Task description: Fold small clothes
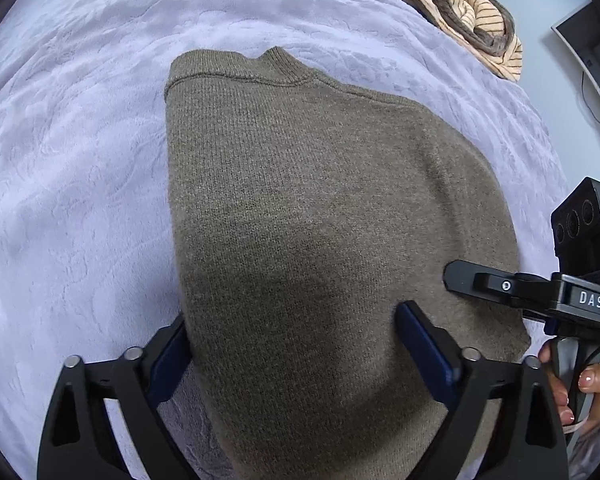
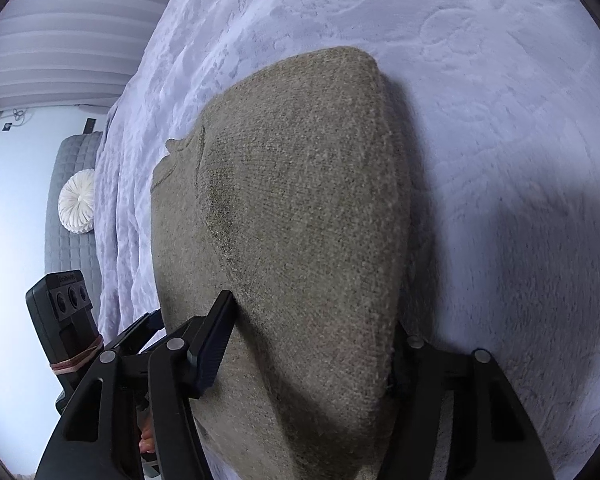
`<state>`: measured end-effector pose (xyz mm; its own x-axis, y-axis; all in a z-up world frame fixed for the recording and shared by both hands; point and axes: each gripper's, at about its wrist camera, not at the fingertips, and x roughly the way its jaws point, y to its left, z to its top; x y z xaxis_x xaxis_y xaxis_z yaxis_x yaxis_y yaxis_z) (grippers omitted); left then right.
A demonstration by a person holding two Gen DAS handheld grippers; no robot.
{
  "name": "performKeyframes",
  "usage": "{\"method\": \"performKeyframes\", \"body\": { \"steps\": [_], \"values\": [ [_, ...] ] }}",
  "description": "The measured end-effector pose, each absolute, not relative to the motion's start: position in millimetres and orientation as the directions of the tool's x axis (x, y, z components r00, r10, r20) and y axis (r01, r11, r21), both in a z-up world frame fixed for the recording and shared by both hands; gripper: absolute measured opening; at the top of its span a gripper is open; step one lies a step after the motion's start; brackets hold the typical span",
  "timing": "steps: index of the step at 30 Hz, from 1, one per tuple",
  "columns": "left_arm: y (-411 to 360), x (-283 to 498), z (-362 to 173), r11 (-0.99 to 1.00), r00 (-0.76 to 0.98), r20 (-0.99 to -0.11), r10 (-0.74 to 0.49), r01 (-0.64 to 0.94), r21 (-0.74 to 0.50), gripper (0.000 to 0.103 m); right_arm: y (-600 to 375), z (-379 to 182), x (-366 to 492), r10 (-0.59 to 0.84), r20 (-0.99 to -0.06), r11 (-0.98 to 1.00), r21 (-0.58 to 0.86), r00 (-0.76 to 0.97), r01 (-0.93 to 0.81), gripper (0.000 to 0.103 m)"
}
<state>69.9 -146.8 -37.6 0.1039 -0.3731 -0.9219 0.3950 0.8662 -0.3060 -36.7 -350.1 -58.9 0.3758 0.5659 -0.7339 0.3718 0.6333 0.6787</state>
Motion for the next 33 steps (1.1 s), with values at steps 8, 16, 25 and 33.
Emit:
{"method": "performKeyframes", "body": {
  "steps": [8, 16, 25, 33],
  "values": [
    [-111, 63, 0, 0.81, 0.106, -0.86, -0.499, 0.411, -0.419, 0.043, -345, -23, -49, 0.585, -0.655, 0.57, 0.751, 0.478, 0.333, 0.031],
    [-58, 37, 58, 0.778, 0.121, -0.819, -0.561, 0.416, -0.471, 0.043, -311, 24, -67, 0.674, -0.537, 0.478, 0.841, 0.507, 0.254, 0.031],
    [38, -22, 62, 0.81, 0.049, -0.856, -0.515, 0.355, -0.467, 0.043, -234, 13, -115, 0.754, -0.475, 0.383, 0.879, 0.454, 0.284, 0.031],
    [101, -69, 1, 0.941, 0.088, -0.962, -0.259, 0.249, -0.23, 0.044, -199, -48, -140, 0.642, -0.684, 0.551, 0.726, 0.347, 0.412, 0.036]
  ]
}}
